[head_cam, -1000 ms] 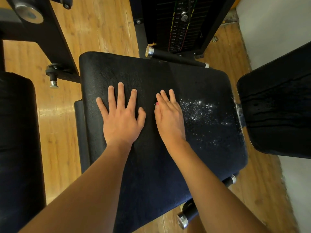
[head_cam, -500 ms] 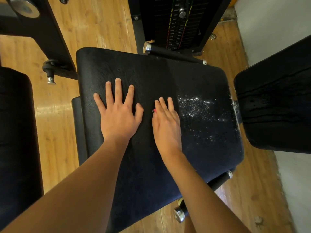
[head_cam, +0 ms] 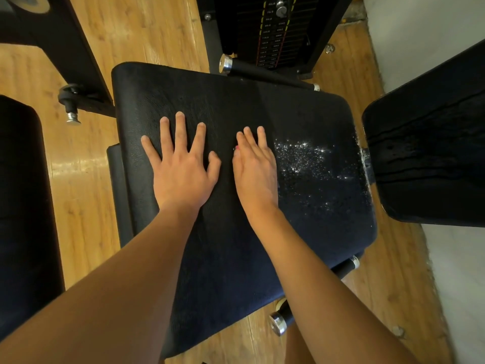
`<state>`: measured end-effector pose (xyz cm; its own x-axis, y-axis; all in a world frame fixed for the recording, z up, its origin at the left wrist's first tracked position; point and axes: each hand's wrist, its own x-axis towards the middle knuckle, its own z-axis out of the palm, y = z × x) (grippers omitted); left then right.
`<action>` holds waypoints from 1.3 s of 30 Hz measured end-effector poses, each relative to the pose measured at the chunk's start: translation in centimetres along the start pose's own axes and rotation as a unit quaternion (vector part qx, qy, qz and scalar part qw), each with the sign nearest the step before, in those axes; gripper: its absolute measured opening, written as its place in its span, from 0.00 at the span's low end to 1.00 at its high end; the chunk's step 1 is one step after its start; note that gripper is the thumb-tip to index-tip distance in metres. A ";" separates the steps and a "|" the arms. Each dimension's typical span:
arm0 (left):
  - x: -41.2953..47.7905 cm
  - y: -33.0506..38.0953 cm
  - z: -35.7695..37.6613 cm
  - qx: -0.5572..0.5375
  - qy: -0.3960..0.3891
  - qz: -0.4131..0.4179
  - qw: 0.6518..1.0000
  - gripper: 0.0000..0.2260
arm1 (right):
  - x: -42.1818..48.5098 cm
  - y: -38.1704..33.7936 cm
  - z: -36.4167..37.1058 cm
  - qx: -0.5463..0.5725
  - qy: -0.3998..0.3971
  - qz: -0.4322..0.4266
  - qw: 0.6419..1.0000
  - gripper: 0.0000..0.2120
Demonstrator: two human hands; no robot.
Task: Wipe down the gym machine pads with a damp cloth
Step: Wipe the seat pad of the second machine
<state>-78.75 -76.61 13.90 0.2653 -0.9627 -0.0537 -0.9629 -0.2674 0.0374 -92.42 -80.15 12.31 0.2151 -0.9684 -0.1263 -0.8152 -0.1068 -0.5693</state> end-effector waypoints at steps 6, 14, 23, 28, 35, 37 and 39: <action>-0.1 -0.1 -0.1 0.001 -0.007 0.001 1.000 0.28 | -4.8 0.3 0.0 0.017 -0.009 0.000 1.000 0.21; 0.0 -0.1 -0.1 0.002 -0.007 0.001 1.000 0.27 | -3.6 0.4 -0.5 0.030 -0.016 -0.005 0.999 0.19; -0.1 -0.1 -0.2 0.002 -0.007 -0.002 1.000 0.28 | -0.1 0.7 -1.2 0.022 -0.026 -0.019 0.999 0.20; -0.1 0.0 -0.2 0.001 -0.008 0.000 1.000 0.27 | -5.0 2.0 -1.3 0.032 -0.015 -0.017 0.999 0.20; 0.0 -0.1 -0.1 0.002 -0.002 -0.001 1.000 0.28 | -6.7 2.5 -1.0 0.041 0.020 -0.023 0.999 0.18; 0.0 -0.1 -0.1 0.001 -0.003 -0.001 1.000 0.28 | -5.9 2.1 -1.0 0.040 0.014 -0.016 0.999 0.19; 0.0 -0.1 -0.1 -0.001 -0.003 0.000 1.000 0.28 | -4.7 1.9 -1.0 0.033 0.005 -0.012 0.999 0.19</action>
<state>-78.66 -76.54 13.98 0.2651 -0.9623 -0.0604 -0.9627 -0.2677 0.0394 -95.51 -76.01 12.64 0.2275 -0.9683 -0.1036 -0.7724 -0.1146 -0.6248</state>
